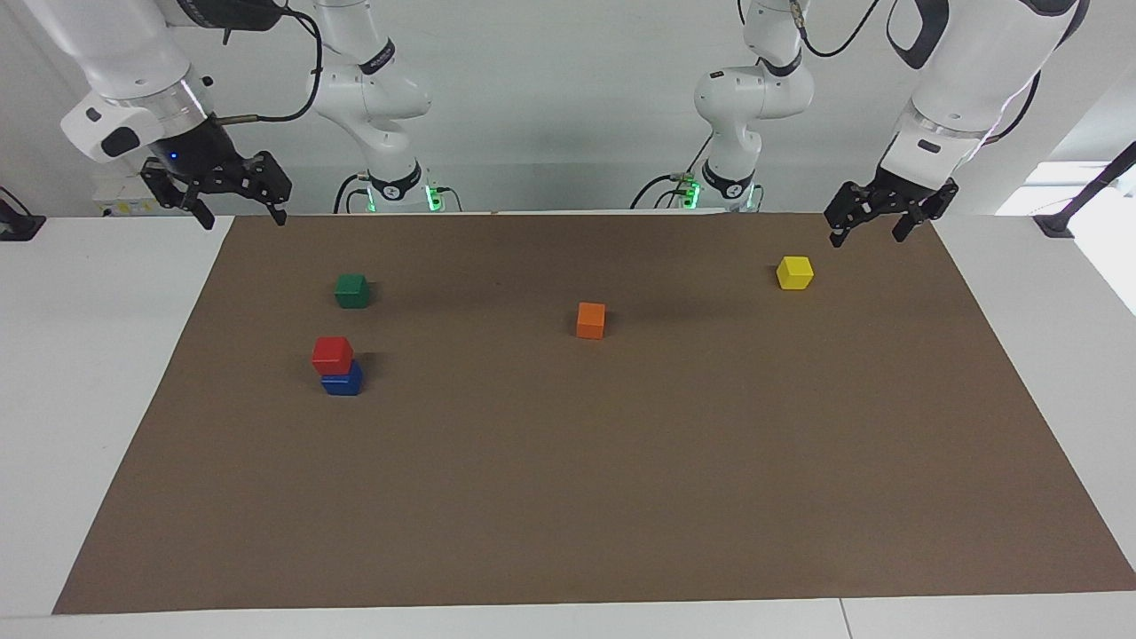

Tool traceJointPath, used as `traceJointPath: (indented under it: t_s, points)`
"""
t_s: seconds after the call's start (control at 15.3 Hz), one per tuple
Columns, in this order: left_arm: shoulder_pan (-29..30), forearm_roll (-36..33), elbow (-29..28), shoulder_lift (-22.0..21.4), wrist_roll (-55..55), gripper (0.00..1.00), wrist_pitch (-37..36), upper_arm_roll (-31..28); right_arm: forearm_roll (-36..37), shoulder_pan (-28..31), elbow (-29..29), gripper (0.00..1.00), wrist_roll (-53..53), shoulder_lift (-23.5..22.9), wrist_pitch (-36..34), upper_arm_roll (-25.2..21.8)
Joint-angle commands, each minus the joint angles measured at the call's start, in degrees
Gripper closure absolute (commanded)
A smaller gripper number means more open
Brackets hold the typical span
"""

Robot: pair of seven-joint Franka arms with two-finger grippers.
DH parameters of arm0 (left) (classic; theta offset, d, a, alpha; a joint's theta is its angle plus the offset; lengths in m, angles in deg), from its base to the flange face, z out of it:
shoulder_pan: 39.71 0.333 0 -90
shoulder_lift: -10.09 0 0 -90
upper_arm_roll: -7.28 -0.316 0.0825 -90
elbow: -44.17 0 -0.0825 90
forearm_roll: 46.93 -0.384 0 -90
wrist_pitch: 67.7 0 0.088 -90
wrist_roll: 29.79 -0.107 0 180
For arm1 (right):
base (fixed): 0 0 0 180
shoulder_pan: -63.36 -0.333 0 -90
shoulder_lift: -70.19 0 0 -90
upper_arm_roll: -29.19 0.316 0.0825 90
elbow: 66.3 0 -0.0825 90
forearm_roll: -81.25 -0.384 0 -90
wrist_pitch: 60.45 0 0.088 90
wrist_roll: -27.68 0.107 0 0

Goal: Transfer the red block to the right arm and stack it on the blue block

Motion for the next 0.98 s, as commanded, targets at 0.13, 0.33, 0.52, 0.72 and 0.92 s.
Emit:
traceJointPath:
  t_s: [0.13, 0.33, 0.52, 0.72, 0.92]
  points:
    - [0.58, 0.74, -1.25, -1.38, -0.47, 0.0, -0.31, 0.03, 1.61, 0.72, -0.21, 0.0, -0.95, -0.01, 2.26, 1.0]
    - [0.58, 0.74, -1.25, -1.38, -0.47, 0.0, -0.31, 0.03, 1.17, 0.81, -0.57, 0.0, 0.63, -0.01, 2.09, 1.0]
    - [0.49, 0.74, -1.25, -1.38, -0.47, 0.0, -0.31, 0.03, 0.91, 0.9, -0.57, 0.0, 0.63, 0.07, 1.74, 1.0]
    - [0.58, 0.74, -1.25, -1.38, -0.47, 0.0, -0.31, 0.03, -1.47, 1.25, -0.57, 0.0, 0.81, 0.07, 1.65, 1.0]
    - [0.58, 0.74, -1.25, -1.38, -0.47, 0.0, -0.31, 0.03, -1.55, 1.25, -0.57, 0.0, 0.72, 0.16, 1.65, 0.91]
